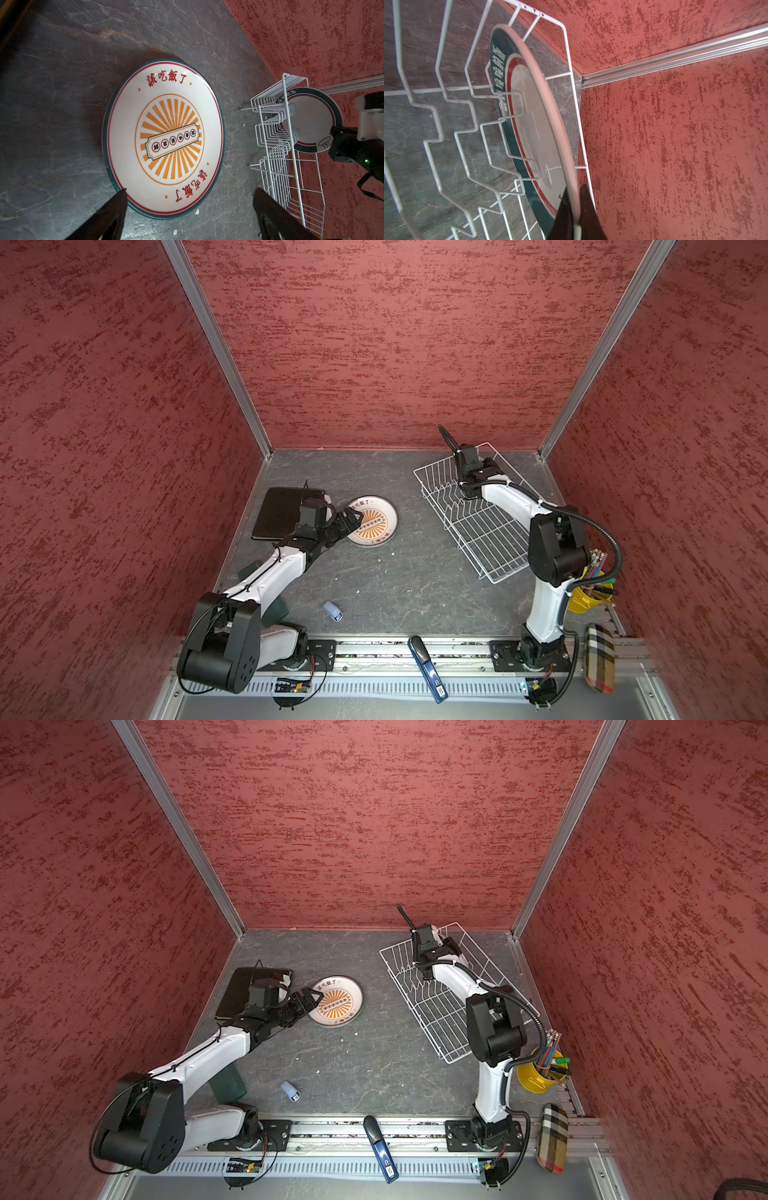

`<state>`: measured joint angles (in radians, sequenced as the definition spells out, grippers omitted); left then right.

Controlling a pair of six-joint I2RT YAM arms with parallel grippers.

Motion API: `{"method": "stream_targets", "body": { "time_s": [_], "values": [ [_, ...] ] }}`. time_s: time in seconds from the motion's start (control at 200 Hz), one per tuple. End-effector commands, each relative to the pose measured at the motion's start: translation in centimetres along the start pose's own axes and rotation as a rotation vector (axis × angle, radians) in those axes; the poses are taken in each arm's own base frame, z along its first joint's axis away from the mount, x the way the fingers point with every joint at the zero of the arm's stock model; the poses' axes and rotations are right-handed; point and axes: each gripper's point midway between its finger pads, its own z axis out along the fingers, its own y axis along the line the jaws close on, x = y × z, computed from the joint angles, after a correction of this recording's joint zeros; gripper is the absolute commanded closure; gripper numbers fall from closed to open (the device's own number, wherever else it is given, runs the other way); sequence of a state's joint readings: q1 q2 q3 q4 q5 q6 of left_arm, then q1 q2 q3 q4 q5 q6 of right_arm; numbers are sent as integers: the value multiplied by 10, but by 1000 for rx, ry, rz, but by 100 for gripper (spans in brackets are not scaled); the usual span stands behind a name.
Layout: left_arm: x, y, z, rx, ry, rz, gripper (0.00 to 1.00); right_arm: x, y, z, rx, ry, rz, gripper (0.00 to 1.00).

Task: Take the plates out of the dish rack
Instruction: 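Close the right gripper on the green-rimmed white plate's rim in the rack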

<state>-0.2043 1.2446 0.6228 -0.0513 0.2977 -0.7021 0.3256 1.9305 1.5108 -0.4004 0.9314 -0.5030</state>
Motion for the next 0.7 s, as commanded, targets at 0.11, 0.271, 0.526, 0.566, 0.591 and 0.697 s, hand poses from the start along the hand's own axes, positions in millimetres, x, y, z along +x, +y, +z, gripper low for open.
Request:
{"method": "stream_targets", "body": {
  "time_s": [0.11,0.271,0.526,0.566,0.591,0.697],
  "values": [
    [0,-7,-3,24,-3,17,6,-23,-75,-39,173,-131,133,100],
    [0,-9,-3,29,-3,16,6,-26,-88,-52,187,-157,145,100],
    [-2,-15,-6,40,-8,28,6,-38,-123,-86,238,-226,202,100],
    [-1,-17,-6,43,-6,36,6,-41,-130,-94,244,-246,220,100],
    [-1,-19,-7,48,-6,40,6,-41,-134,-98,247,-256,229,100],
    [0,-22,-7,55,-5,46,6,-45,-144,-116,239,-307,269,100]
  ]
}}
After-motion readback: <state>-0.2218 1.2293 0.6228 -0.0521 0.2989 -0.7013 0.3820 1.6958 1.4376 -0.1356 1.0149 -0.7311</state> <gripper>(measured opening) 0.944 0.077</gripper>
